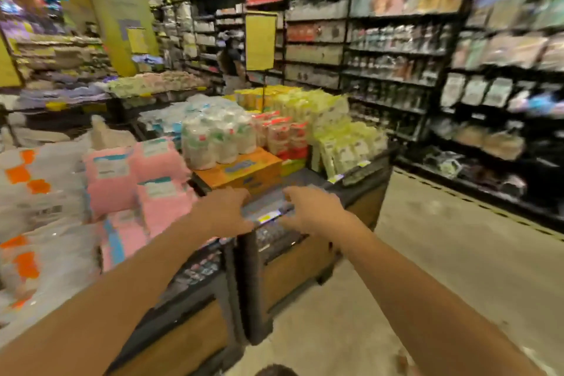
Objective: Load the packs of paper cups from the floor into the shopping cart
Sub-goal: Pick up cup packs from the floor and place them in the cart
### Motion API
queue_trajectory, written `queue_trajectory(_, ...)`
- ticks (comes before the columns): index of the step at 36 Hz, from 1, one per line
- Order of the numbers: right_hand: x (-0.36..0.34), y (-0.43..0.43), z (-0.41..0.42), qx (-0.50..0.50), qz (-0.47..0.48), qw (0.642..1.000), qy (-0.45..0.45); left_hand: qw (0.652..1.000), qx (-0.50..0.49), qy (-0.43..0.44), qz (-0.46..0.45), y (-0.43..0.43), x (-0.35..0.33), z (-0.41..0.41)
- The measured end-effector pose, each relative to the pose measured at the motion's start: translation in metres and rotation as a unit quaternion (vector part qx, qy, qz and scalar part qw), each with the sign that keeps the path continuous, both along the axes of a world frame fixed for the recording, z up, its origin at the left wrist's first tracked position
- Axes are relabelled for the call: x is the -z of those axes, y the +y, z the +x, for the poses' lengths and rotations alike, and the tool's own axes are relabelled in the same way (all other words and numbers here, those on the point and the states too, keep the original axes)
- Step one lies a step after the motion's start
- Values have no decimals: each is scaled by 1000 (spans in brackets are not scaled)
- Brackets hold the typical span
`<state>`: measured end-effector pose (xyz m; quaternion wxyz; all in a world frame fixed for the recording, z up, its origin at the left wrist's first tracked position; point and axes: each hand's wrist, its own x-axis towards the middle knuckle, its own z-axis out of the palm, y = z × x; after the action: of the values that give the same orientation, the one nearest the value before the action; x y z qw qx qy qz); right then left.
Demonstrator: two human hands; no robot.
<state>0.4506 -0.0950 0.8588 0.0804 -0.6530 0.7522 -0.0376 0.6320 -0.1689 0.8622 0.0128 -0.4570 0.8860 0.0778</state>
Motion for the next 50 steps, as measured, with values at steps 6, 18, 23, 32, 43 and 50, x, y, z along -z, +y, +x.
queue_trajectory(6,16,98,-166,135,1,991,6,988,146,-6,47,58,6,-184)
queue_trajectory(18,53,256,-380,317,37,948,-18,955,282,-6,86,169,57,-451)
queue_trajectory(23,71,260,-436,345,46,937,-33,945,310,-25,98,171,76,-516)
queue_trajectory(32,129,209,-548,391,60,916,-68,927,349,-50,127,104,133,-640)
queue_trajectory(43,246,194,-675,546,61,818,-169,888,396,-130,194,52,255,-810)
queue_trajectory(50,383,217,-734,613,91,748,-238,868,402,-165,241,55,395,-889)
